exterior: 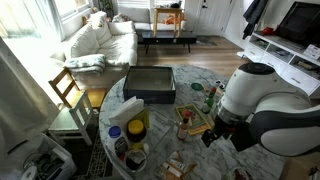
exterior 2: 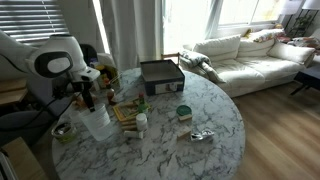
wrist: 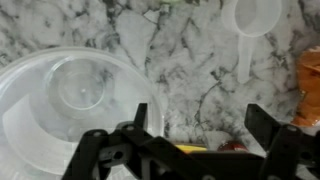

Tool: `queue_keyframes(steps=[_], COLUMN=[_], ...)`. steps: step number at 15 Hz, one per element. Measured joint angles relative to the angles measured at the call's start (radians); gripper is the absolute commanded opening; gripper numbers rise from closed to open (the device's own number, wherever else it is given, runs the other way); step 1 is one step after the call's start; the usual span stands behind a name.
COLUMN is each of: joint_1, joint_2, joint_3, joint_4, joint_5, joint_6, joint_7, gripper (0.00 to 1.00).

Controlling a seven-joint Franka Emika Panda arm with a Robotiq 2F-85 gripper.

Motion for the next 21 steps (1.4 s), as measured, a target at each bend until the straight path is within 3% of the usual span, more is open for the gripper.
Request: queue_keyframes(steps=[7, 13, 21], joint_1=[0.040, 0.056, 0.054], joint_2=[0.033, 0.051, 0.050], joint_3=[0.002, 0.006, 0.004], joint_4=[0.001, 0.030, 0.079], joint_5=[0.293, 0.607, 0.895], joint_6=[0.071, 0.072, 0.070], joint_7=[-0.149, -0.305, -0.420], gripper=[1.00, 1.00, 1.00])
